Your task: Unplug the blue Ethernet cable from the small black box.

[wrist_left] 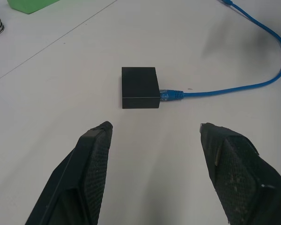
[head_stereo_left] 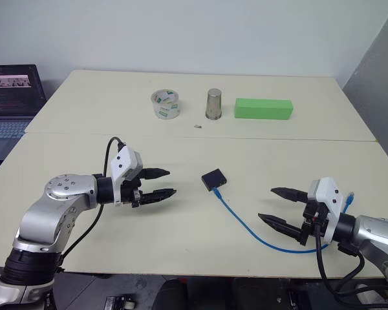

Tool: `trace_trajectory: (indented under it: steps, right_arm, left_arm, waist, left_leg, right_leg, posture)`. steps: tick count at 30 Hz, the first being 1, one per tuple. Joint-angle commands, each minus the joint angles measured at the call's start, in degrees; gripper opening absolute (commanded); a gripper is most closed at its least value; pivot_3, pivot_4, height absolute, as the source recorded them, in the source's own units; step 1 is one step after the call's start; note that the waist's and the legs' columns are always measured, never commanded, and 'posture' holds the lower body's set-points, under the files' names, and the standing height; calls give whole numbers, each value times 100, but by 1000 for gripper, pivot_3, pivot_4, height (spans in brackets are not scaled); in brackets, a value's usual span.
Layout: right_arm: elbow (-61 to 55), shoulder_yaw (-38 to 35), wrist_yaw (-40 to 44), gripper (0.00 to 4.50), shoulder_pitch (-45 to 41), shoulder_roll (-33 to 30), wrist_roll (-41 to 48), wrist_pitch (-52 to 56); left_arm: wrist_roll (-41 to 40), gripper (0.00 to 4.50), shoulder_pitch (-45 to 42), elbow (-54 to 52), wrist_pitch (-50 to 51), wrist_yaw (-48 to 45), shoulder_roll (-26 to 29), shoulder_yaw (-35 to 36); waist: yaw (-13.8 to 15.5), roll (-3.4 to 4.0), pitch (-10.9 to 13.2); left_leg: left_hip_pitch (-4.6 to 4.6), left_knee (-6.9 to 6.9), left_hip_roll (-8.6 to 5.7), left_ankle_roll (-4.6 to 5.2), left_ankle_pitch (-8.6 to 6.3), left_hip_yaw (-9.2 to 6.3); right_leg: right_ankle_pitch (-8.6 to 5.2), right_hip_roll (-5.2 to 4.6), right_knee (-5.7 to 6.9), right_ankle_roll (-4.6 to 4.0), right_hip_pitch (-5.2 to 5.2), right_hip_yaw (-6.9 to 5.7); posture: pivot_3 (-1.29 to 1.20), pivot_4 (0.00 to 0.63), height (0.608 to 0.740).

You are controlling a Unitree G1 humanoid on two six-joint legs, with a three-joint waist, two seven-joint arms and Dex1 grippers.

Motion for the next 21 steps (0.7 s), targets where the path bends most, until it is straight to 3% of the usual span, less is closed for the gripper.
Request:
trace_trajectory:
  steps: [1,10,21]
  right_arm:
    - [-230,-165,-34,4030,-44,-63,102,-25]
    - [-225,17,-147,4030,-138,-56,86,143]
    - [488,2138,-1465,4030,-1279,1149,-1150,504]
  left_arm:
    - [-134,3174,32,-179,-86,-108,7,35]
    - [-51,3174,135,-217,-214,-185,32,-44]
    - [327,3174,97,95,-699,-590,141,-459]
  waist:
    - [0,0,0]
    - [2,0,0]
    - [-4,3,2]
  left_leg:
    - [0,0,0,0,0,0]
    - [0,0,0,0,0,0]
    - [-1,0,0,-7,4,1]
  right_leg:
    - [0,0,0,0,0,0]
    - [0,0,0,0,0,0]
    - [0,2,1,0,-4,2]
  posture:
    - [0,150,740]
    - [0,150,740]
    - [0,150,740]
